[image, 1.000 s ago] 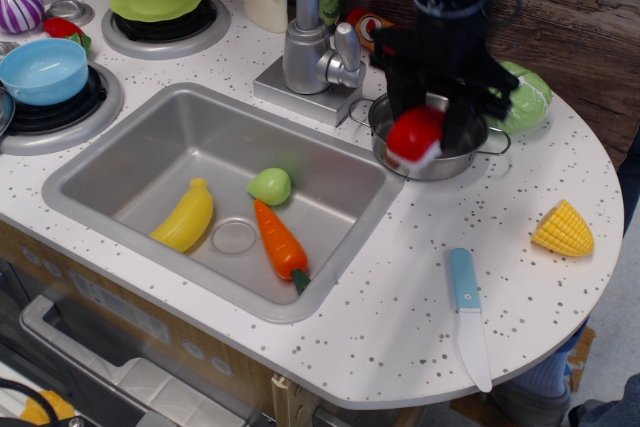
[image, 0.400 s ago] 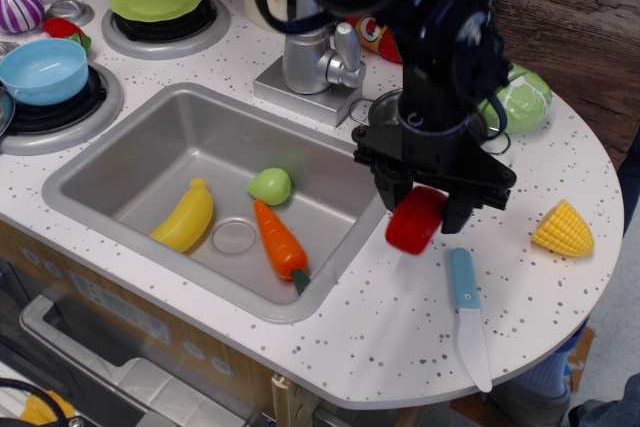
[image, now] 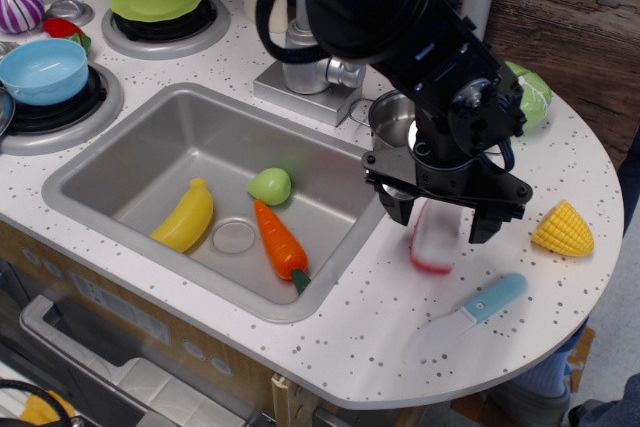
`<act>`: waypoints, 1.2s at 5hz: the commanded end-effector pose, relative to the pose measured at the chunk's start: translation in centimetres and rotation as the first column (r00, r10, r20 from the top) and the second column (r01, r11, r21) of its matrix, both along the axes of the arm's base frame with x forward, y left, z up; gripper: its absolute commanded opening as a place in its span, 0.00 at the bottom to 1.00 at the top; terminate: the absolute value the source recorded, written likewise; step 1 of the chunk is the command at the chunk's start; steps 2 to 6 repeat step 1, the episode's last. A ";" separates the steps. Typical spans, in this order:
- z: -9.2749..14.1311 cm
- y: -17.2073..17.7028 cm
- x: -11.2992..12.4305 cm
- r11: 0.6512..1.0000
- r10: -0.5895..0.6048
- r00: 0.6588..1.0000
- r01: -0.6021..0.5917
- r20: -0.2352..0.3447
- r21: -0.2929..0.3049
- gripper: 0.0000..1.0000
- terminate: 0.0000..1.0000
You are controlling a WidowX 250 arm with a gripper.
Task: Take sushi out of pan
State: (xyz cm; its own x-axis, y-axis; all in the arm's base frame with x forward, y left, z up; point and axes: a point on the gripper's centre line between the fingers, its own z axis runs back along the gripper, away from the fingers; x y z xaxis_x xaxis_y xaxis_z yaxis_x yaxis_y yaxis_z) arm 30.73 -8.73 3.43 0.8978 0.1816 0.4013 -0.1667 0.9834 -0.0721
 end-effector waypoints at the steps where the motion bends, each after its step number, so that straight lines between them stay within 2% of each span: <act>1: 0.6 0.1 0.2 1.000 0.011 1.000 -0.011 0.024 -0.014 1.00 1.00; 6: 0.6 0.1 0.2 1.000 0.011 1.000 -0.011 0.024 -0.014 1.00 1.00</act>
